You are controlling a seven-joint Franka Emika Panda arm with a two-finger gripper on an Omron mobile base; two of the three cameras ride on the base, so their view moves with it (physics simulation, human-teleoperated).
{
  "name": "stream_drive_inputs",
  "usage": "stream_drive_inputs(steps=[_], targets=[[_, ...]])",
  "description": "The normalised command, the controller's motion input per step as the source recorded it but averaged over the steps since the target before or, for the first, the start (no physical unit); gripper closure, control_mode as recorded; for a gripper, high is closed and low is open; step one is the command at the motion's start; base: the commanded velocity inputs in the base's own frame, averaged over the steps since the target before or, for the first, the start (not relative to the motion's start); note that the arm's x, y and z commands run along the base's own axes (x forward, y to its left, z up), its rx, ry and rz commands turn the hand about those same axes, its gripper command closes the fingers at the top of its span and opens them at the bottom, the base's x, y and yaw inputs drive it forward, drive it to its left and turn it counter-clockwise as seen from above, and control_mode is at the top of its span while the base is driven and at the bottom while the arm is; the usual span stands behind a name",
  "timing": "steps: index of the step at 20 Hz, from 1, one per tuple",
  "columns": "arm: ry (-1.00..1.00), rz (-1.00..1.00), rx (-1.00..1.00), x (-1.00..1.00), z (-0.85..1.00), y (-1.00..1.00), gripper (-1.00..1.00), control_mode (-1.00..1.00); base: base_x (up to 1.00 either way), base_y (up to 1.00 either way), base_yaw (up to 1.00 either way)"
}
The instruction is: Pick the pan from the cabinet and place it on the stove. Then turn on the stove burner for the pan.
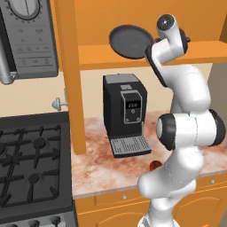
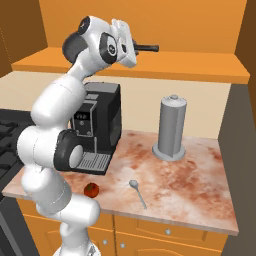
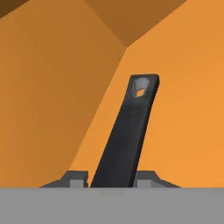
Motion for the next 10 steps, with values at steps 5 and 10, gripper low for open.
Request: stream_drive_inputs(steps=[5,10], targets=[[-0.14,0.0,0.0,-0.69,0.01,0.0,1.0,-1.0,0.0,0.0,0.0],[-0.06,0.0,0.01,-0.71,0.0,0.0,1.0,-1.0,0.0,0.0,0.0]])
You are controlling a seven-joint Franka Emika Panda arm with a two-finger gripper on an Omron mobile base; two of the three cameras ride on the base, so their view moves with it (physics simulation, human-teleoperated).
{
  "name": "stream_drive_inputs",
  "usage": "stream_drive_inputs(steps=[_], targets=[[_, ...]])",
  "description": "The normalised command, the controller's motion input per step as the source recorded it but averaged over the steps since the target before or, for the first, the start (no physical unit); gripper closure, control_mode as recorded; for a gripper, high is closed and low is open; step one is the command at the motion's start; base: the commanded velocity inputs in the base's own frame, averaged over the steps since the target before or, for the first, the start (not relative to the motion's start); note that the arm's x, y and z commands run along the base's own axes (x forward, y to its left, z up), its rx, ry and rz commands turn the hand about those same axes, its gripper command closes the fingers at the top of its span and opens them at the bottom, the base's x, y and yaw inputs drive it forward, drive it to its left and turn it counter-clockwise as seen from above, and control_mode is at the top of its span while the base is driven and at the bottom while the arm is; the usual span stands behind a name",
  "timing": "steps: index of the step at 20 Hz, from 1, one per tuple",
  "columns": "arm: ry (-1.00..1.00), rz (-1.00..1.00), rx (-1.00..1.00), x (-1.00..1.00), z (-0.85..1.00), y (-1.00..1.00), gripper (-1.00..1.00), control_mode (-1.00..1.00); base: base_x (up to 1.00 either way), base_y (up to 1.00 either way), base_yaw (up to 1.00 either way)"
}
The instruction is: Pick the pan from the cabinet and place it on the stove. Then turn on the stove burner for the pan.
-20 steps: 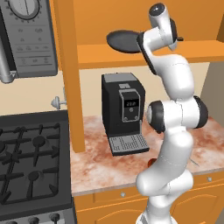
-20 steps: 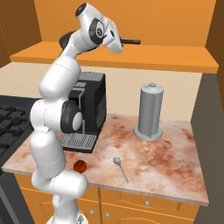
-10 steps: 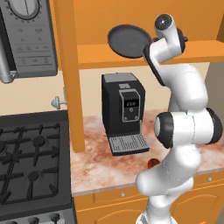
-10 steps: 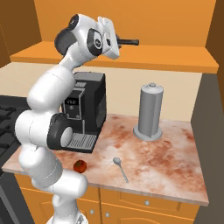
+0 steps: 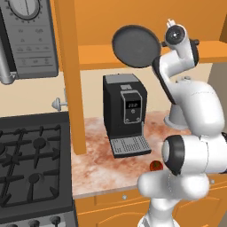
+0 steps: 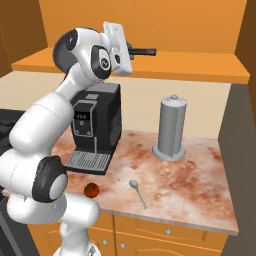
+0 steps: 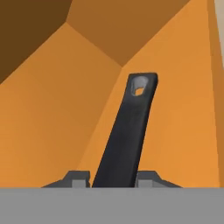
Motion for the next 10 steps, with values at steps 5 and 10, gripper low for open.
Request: stream_drive_inputs(steps=[5,10], targets=[[0.0,0.0,0.0,-0.62,-0.01,0.02,1.0,-1.0,0.0,0.0,0.0],[0.0,0.0,0.0,-0.54,-0.01,0.04,1.0,-1.0,0.0,0.0,0.0]])
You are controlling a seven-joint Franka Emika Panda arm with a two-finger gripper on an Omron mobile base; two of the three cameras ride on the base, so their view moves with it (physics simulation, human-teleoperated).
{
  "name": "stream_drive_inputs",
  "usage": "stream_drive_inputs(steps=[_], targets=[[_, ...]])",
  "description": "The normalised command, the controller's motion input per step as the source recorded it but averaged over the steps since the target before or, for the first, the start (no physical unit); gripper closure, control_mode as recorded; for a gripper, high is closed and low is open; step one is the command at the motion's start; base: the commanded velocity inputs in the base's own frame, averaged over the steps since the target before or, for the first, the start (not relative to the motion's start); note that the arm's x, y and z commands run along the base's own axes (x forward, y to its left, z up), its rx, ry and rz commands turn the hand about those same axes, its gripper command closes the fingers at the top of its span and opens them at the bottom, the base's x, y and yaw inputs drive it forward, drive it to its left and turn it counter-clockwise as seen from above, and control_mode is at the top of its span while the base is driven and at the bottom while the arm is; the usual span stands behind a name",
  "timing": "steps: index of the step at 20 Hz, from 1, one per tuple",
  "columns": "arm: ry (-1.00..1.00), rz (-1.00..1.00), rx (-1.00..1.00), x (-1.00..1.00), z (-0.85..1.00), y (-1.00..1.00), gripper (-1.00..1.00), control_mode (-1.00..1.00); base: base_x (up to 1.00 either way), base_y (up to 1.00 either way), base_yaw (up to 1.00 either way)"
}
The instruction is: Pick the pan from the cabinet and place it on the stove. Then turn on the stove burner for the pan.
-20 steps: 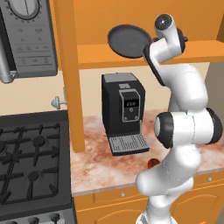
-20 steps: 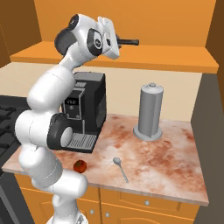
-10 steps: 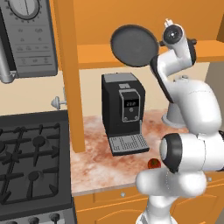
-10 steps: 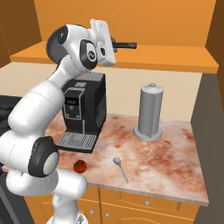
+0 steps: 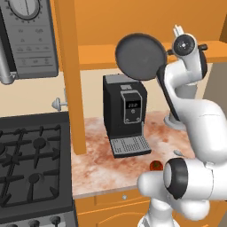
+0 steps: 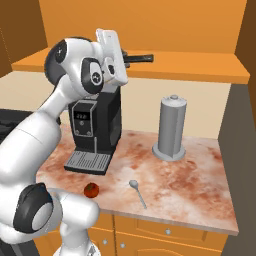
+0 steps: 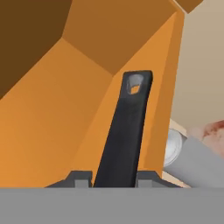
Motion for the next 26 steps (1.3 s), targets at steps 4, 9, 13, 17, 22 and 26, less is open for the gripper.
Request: stream_drive_inputs(steps=[4,9,13,17,22,26], targets=[[0.0,0.0,0.0,-0.48,0.0,0.01,1.0,-1.0,0.0,0.0,0.0],[-0.01,0.0,0.0,-0.46,0.0,0.0,1.0,-1.0,0.0,0.0,0.0],[-0.02,0.0,0.01,-0.45,0.0,0.0,1.0,-1.0,0.0,0.0,0.0],[-0.01,0.0,0.01,-0.44,0.0,0.0,1.0,-1.0,0.0,0.0,0.0],[0.0,0.0,0.0,-0.35,-0.07,0.09,1.0,-1.0,0.0,0.0,0.0],[0.01,0.0,0.0,-0.22,-0.19,0.3,1.0,-1.0,0.0,0.0,0.0]])
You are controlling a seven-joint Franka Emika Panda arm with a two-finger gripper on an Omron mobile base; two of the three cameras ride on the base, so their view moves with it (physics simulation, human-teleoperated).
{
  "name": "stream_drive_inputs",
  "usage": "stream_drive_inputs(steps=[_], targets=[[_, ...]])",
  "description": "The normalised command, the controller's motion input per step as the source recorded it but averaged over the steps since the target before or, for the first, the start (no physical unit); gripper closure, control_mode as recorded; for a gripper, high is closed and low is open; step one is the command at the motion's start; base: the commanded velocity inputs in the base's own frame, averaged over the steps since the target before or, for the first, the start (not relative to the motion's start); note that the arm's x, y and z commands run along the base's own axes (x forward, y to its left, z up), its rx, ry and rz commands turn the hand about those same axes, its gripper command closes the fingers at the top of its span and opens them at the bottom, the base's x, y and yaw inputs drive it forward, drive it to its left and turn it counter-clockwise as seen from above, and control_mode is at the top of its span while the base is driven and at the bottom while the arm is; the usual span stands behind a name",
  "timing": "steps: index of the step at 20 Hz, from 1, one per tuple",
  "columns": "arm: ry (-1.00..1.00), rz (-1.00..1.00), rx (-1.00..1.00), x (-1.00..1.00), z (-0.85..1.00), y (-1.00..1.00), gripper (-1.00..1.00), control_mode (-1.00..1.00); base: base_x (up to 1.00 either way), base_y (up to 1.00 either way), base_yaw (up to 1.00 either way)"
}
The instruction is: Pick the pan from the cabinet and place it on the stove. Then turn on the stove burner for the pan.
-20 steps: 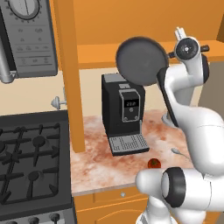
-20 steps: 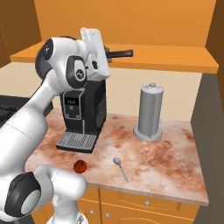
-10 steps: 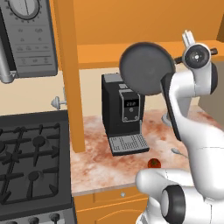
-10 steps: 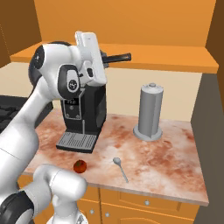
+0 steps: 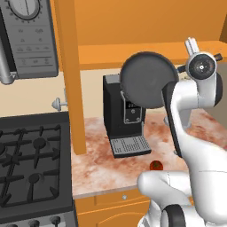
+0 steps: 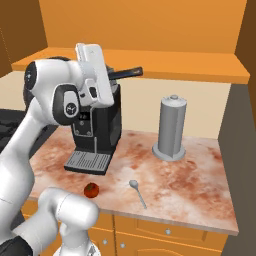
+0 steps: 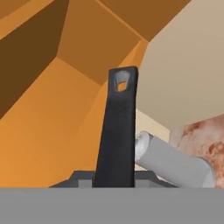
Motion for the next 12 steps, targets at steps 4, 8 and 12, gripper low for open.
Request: stream_drive_inputs(steps=[4,8,12], targets=[[0.04,0.0,0.0,-0.16,-0.2,0.38,1.0,-1.0,0.0,0.0,0.0],[0.05,0.0,0.0,-0.08,-0.18,0.42,1.0,-1.0,0.0,0.0,0.0],[0.05,0.0,0.0,-0.06,-0.16,0.37,1.0,-1.0,0.0,0.0,0.0]])
